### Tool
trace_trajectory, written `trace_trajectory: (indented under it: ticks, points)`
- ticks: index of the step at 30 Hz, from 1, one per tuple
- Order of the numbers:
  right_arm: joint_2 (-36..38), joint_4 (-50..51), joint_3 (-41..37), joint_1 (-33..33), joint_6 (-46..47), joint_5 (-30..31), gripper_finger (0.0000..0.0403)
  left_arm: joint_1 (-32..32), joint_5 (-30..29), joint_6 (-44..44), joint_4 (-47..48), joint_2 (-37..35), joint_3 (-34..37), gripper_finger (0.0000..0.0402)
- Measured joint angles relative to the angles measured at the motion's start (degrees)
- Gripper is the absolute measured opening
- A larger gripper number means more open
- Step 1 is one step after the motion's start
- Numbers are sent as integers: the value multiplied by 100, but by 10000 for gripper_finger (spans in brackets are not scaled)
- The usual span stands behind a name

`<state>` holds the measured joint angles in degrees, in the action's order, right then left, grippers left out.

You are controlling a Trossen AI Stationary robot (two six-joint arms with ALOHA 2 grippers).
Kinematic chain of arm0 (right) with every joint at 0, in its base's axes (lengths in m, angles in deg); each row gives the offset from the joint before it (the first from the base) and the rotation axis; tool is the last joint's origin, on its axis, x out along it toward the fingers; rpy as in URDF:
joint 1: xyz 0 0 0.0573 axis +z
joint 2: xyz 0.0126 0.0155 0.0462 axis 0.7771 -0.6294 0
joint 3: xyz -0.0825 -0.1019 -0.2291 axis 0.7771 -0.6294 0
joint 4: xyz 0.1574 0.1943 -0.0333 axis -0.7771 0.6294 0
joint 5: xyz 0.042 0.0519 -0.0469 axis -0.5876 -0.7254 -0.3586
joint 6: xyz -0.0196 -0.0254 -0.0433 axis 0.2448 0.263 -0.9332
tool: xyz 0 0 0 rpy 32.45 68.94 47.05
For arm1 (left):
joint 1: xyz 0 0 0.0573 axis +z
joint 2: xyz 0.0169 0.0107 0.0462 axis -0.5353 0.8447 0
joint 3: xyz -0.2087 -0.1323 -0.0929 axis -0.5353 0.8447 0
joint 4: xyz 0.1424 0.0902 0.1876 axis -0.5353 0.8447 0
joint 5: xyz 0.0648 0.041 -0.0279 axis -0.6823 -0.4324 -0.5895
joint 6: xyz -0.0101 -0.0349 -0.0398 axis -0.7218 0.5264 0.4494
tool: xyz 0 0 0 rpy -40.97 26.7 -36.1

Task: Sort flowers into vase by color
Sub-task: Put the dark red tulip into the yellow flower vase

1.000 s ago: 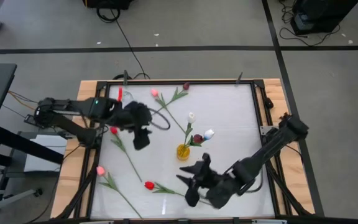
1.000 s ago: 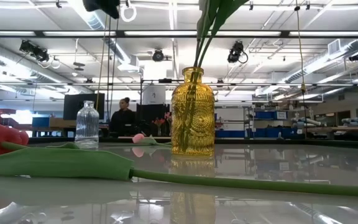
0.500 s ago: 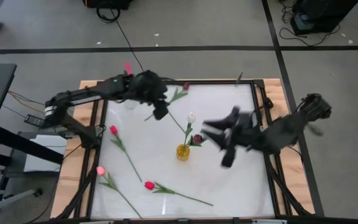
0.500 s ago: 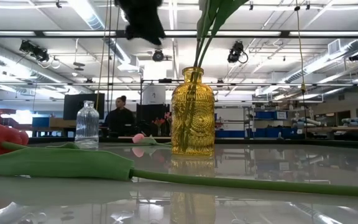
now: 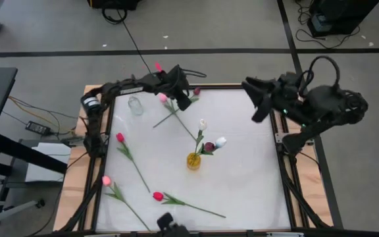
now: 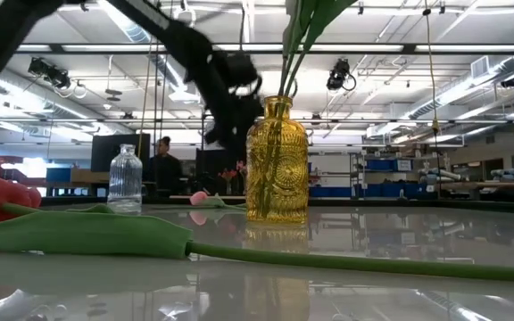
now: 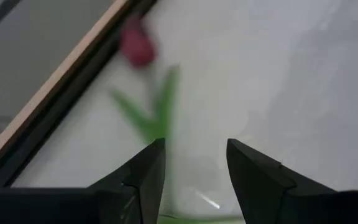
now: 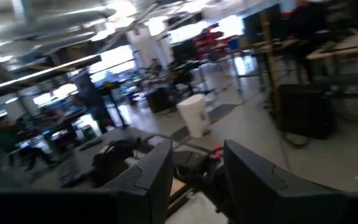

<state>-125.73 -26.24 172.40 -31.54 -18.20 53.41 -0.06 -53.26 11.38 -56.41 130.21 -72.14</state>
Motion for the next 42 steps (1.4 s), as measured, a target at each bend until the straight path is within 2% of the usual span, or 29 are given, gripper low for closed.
trace_trajectory:
  ticks: [6,14,20,24,30,34,36,39,42]
  points:
    - [21,665,-2,-782,767,-330,151,440,436,-31,-147,605,2,175]
    - [-110,1237,-7,-1762,1403,-1256,151,374,442,-311,-457,1112,-2,175]
    - [-213,1191,-7,-2098,1407,-1773,151,386,350,-256,-296,1217,-15,172]
    - [-239,1185,-7,-2244,1401,-2039,151,397,192,-303,-291,1219,-15,131]
    - [-261,1207,-7,-2307,1465,-2174,151,384,143,-422,-310,1224,-13,18]
    - [-259,1233,-7,-2307,1506,-2227,151,379,224,-184,-246,1151,-4,12]
    - [-259,1269,-7,-2307,1551,-2353,151,377,507,-1,-75,1004,20,11]
    - [-259,1351,-7,-2305,1564,-2520,151,369,1037,215,1,556,17,11]
    - [-259,1826,-7,-2307,1704,-2506,151,345,1295,282,-108,13,7,10]
